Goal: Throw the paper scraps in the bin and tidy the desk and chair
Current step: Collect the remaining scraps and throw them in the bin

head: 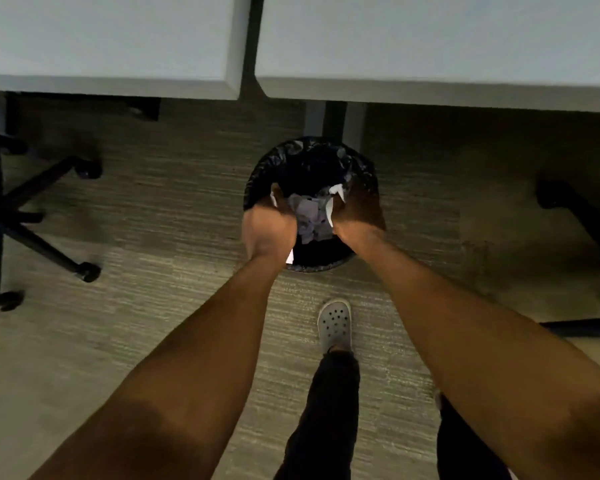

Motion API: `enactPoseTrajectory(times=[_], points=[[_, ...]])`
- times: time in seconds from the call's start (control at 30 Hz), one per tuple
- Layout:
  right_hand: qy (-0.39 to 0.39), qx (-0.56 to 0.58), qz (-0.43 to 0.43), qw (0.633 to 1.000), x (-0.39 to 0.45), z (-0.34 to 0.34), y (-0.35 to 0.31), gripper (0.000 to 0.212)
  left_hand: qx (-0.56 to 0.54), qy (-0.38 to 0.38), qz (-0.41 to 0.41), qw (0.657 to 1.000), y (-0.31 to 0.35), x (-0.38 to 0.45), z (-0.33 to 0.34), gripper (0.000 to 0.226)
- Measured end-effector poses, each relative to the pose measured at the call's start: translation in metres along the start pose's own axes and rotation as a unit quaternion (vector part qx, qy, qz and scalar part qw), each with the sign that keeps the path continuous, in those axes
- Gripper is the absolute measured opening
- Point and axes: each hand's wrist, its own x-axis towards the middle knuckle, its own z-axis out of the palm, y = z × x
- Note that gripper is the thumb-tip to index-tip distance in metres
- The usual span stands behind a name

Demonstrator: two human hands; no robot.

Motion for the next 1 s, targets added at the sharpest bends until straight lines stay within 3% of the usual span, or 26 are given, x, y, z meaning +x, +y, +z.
enactPoseTrajectory(times=[0.13,0.23,0.4,0.53,0.77,0.87,0.93,1.0], points=[[0.024,0.093,-0.005,0.995,0.014,0.018,0.003,0.043,-0.035,0.051,0.002,0.998,-0.002,0.011,0.012,0.055],[0.041,0.008,-0.049,0.998,0.017,0.022,-0.004,0.024,-0.062,0.047,-0.015,0.997,-0.003,0.016,0.015,0.055],[0.042,-0.063,-0.047,0.996,0.012,0.025,-0.02,0.068,-0.098,0.037,-0.018,0.994,-0.006,0.019,0.018,0.059],[0.049,-0.008,0.009,0.999,0.017,0.031,-0.021,0.045,-0.126,0.032,-0.057,0.99,-0.003,0.025,0.024,0.06],[0.044,-0.044,-0.04,0.997,0.028,0.05,-0.013,0.031,-0.109,0.032,-0.015,0.993,-0.012,0.023,0.038,0.056],[0.045,-0.013,-0.073,0.996,0.035,0.058,-0.007,0.043,-0.083,-0.032,-0.038,0.995,-0.022,0.027,0.044,0.057],[-0.013,0.017,-0.081,0.996,0.042,0.064,0.0,0.068,-0.059,-0.121,-0.035,0.99,-0.034,0.033,0.052,0.064],[-0.083,-0.049,-0.078,0.992,0.049,0.069,0.008,0.086,-0.041,-0.176,-0.008,0.984,-0.043,0.034,0.054,0.077]])
